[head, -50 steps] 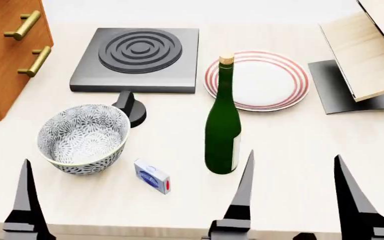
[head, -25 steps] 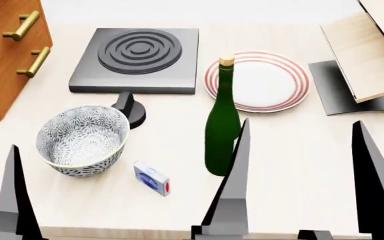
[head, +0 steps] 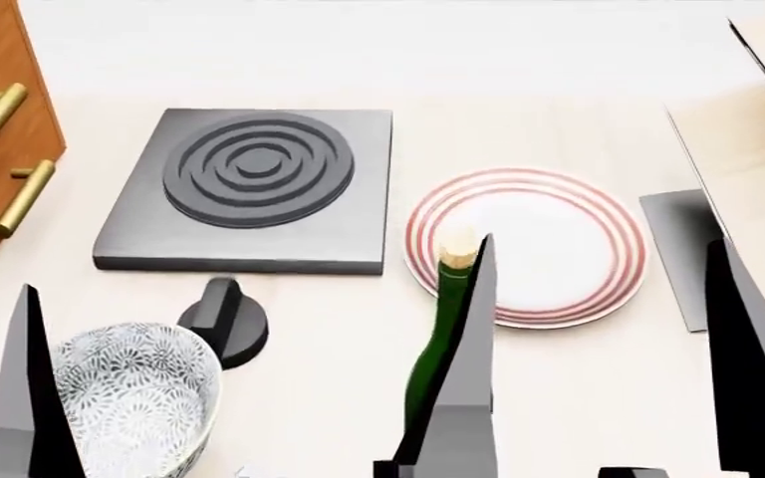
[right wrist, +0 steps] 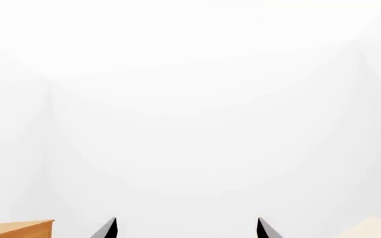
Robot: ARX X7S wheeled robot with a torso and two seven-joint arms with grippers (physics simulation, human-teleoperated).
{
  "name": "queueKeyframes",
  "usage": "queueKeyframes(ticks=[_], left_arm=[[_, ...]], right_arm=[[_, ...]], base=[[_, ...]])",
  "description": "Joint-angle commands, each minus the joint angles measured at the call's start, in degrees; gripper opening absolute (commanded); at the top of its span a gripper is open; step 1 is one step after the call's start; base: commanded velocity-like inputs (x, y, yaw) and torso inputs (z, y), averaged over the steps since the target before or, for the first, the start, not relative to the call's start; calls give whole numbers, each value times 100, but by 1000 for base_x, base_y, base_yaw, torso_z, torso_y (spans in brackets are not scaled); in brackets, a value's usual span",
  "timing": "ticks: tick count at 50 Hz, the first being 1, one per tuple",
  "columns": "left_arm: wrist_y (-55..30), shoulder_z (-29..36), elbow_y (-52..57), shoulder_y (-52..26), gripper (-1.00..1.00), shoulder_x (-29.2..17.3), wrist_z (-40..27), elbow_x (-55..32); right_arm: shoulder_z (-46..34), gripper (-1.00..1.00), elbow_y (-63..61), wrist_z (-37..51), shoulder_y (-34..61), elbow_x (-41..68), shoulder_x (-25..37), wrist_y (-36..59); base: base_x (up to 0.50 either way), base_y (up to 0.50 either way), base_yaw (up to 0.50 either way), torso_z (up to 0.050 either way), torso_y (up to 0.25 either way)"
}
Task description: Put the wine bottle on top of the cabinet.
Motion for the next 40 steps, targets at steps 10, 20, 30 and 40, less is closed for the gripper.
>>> queueKeyframes(ticks=[10, 20, 30, 40], left_arm=[[350, 876, -7, -691, 100, -774, -1054, -548], [429, 1065, -12, -833, 100, -894, -1221, -615], [520, 1228, -57, -938, 100, -968, -1327, -629], [505, 1343, -15, -1067, 100, -1018, -1434, -682]], right_arm=[[-552, 100, 16, 407, 412, -38, 287, -124], [-649, 100, 18, 465, 448, -65, 342, -264], [-784, 100, 25, 502, 543, -121, 376, -279], [-1080, 100, -16, 562, 809, -151, 407, -147]], base=[[409, 0, 0, 0, 2], [0, 0, 0, 0, 0], [0, 0, 0, 0, 0], [0, 400, 0, 0, 0]])
